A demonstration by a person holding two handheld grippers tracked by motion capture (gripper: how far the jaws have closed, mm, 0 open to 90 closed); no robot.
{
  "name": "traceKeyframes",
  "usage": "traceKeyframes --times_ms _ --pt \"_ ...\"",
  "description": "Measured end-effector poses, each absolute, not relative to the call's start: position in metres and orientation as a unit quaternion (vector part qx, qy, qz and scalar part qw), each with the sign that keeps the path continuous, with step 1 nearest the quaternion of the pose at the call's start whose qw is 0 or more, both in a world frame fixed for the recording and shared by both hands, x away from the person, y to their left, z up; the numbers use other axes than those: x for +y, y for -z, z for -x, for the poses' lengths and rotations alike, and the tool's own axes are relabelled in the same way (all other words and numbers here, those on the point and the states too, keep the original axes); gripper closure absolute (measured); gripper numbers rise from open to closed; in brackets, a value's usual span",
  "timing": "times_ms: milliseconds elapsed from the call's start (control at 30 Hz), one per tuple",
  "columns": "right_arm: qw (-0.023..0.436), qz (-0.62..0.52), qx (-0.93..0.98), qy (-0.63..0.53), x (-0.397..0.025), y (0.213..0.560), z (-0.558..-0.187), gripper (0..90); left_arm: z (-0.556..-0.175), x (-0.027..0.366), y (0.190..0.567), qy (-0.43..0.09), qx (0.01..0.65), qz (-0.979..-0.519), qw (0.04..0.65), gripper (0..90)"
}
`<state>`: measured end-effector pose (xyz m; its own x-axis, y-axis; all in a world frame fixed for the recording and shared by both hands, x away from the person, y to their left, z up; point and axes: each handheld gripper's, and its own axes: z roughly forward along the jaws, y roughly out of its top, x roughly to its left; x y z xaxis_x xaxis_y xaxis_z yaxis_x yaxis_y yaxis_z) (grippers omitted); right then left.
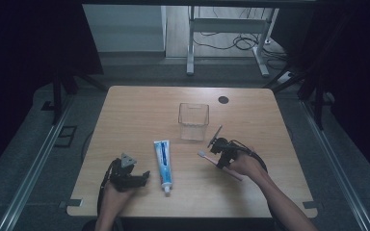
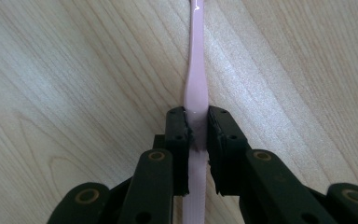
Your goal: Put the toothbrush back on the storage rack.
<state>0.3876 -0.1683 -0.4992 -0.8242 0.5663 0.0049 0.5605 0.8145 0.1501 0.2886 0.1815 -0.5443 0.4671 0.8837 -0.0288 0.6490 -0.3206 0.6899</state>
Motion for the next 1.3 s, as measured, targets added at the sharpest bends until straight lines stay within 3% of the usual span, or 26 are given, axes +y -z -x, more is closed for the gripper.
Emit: traceKeyframes --times_ms 1300 --pt "0.033 -0.322 0.924 -0.206 -0.192 0.427 -0.395 78.3 -0.289 0.181 0.544 -0.179 0.481 -0.795 0.324 13.9"
